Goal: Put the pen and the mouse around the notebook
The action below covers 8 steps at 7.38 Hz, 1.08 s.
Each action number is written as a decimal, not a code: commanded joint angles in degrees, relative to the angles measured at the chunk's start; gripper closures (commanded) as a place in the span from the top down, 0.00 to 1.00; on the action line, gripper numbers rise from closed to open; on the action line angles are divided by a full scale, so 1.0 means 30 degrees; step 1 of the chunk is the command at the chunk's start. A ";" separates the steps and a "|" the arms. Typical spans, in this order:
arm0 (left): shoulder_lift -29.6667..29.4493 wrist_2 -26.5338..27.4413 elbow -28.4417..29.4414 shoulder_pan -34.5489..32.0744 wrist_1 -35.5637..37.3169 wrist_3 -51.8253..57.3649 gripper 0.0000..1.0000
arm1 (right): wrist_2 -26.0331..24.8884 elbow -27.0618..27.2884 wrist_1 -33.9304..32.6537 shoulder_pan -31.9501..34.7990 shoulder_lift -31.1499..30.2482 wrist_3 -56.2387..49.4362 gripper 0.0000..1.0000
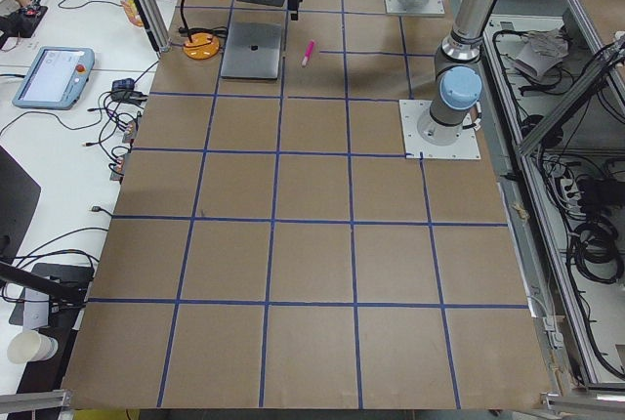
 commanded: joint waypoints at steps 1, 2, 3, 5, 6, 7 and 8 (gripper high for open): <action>0.0005 0.0001 -0.0003 -0.0008 0.0123 -0.0023 1.00 | -0.0071 0.0094 0.0637 -0.0014 -0.1472 0.0000 1.00; 0.0005 0.0001 -0.0003 -0.0008 0.0124 -0.0023 1.00 | 0.0016 0.0066 0.3050 0.0160 -0.3137 0.0232 1.00; 0.0005 0.0001 0.0026 0.0021 0.0182 -0.0023 1.00 | 0.0045 0.0269 0.5221 0.0916 -0.5126 0.0321 1.00; 0.0005 0.0001 0.0026 0.0021 0.0300 0.0006 1.00 | 0.0336 0.0270 1.0315 0.1568 -0.9080 0.1491 1.00; 0.0005 0.0001 0.0055 0.0050 0.0416 0.0006 1.00 | 0.0426 0.0300 1.3240 0.1568 -1.0957 0.1465 1.00; 0.0005 0.0001 0.0084 0.0050 0.0475 0.0006 1.00 | 0.0630 0.0300 1.4024 0.1568 -1.2078 0.1465 1.00; 0.0005 0.0001 0.0056 0.0050 0.0534 0.0006 1.00 | 0.0400 0.0561 1.4496 0.1597 -1.2292 0.1610 1.00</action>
